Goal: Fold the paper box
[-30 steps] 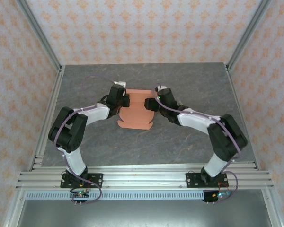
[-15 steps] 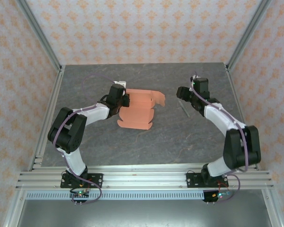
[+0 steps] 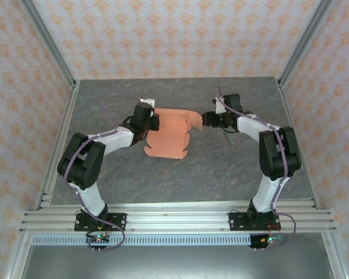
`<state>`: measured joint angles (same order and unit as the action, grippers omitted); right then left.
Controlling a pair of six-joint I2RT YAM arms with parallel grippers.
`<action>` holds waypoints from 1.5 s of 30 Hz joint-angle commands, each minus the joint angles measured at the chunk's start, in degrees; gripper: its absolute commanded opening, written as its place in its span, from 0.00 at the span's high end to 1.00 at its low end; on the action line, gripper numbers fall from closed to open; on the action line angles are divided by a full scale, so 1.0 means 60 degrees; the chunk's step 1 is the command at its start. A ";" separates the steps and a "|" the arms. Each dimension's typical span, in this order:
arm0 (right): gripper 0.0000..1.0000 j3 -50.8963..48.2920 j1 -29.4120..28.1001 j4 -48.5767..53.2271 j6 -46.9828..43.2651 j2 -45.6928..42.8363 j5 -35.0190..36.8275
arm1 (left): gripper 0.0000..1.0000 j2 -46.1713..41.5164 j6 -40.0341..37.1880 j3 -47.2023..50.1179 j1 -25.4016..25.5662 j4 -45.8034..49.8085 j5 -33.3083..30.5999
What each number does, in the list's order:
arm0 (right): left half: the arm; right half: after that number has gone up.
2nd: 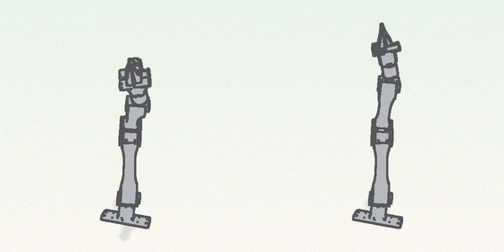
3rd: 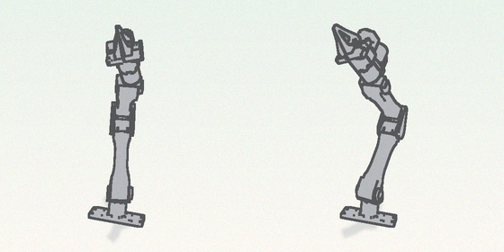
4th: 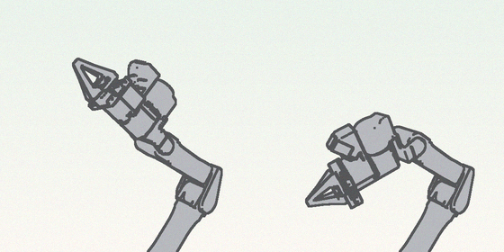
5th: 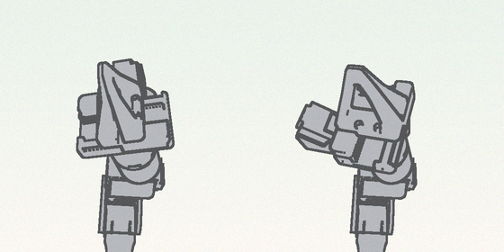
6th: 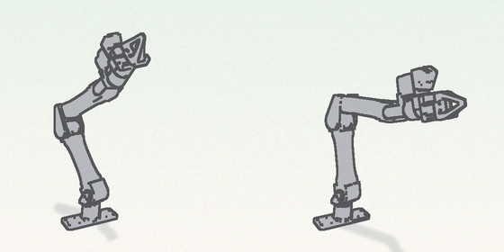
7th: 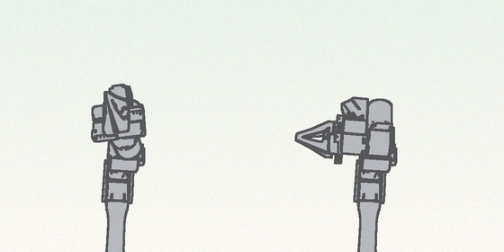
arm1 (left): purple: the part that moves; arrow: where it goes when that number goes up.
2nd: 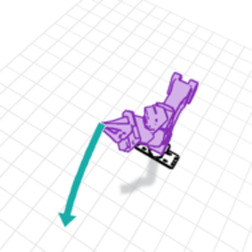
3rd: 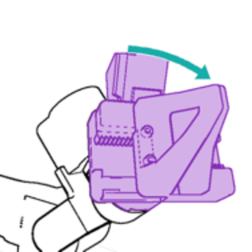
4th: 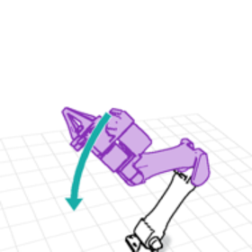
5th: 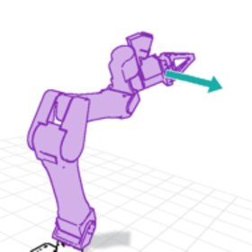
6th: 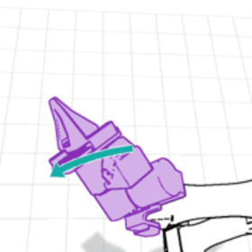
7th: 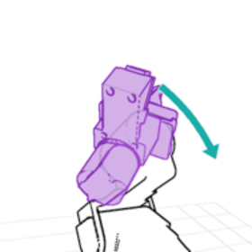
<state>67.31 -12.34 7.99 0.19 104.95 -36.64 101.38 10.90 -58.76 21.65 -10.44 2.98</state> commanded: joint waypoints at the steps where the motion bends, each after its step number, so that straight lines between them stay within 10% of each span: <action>1: 0.48 0.0043 -0.0146 0.0208 -0.0793 -0.0164 -0.1072 | 0.99 -0.0404 0.0041 -0.0123 0.0039 0.0099 0.0089; 45: 0.55 0.1276 -0.1113 0.0520 -0.2272 0.0716 -0.2404 | 0.99 -0.0329 -0.0076 -0.0281 0.0039 0.0278 0.0512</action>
<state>72.55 -18.09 13.41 -12.14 108.73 -50.04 101.38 10.92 -58.85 21.58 -9.65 3.57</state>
